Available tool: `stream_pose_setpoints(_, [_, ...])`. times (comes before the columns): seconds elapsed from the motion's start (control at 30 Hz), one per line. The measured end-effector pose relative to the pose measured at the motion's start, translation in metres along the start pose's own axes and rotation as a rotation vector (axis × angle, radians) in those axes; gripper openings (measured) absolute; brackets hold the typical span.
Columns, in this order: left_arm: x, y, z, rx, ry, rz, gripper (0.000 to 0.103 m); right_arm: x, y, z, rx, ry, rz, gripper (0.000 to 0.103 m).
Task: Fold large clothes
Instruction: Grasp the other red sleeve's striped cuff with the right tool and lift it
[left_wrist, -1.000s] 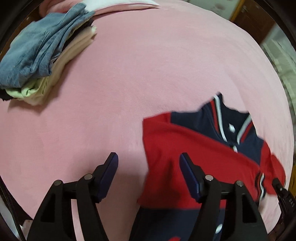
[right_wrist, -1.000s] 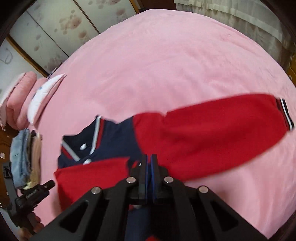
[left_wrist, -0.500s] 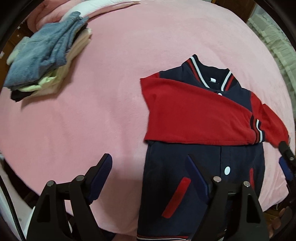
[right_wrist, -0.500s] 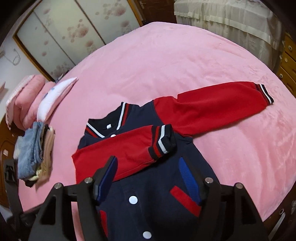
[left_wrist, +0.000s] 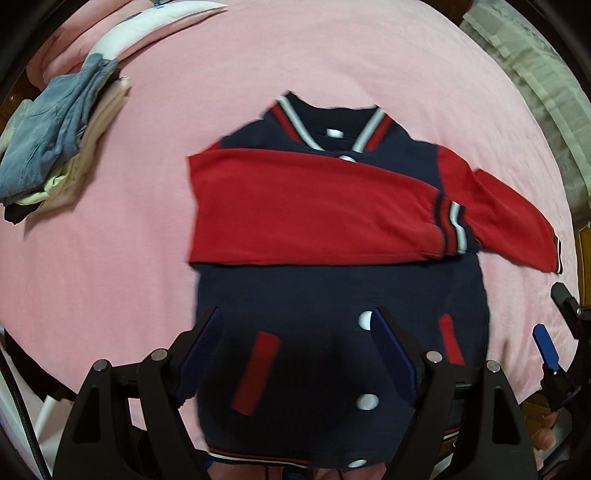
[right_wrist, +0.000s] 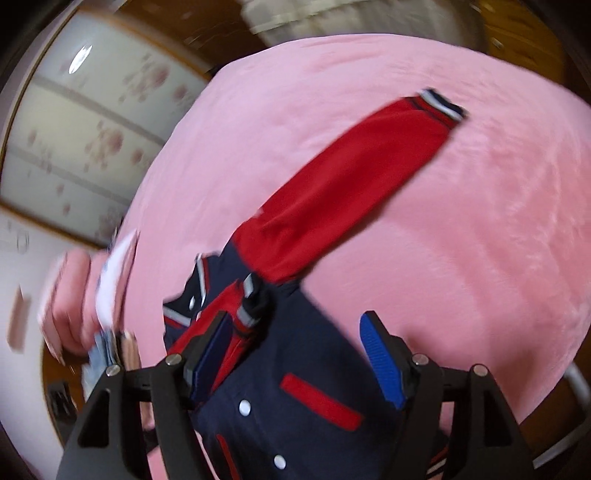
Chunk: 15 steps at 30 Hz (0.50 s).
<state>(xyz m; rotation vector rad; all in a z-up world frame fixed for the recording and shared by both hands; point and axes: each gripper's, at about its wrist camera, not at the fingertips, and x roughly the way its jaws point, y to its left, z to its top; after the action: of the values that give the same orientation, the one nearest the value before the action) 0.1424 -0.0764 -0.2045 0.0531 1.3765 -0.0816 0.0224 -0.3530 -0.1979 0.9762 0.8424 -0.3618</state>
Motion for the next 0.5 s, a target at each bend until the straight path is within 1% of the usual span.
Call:
stream_pose_setpoints(0.07, [0.002, -0.018, -0.003, -0.002, 0.012, 0.007, 0.080, 0.000, -0.017, 0.012, 0.052, -0.003, 0.003, 0.071])
stream_pose_setpoints(0.13, [0.003, -0.036, -0.005, 0.005, 0.031, 0.013, 0.080, 0.002, -0.036, 0.029, 0.110, 0.014, 0.000, 0.071])
stream_pose_setpoints(0.3, [0.008, -0.086, -0.001, 0.003, 0.055, 0.020, 0.080, 0.010, -0.073, 0.070, 0.217, 0.040, 0.030, 0.071])
stream_pose_setpoints(0.47, [0.020, -0.138, 0.009, -0.018, 0.083, 0.019, 0.080, 0.027, -0.108, 0.111, 0.317, 0.083, 0.039, 0.071])
stream_pose_setpoints(0.5, [0.023, -0.145, 0.011, -0.019, 0.088, 0.022, 0.080, 0.031, -0.113, 0.119, 0.321, 0.088, 0.031, 0.068])
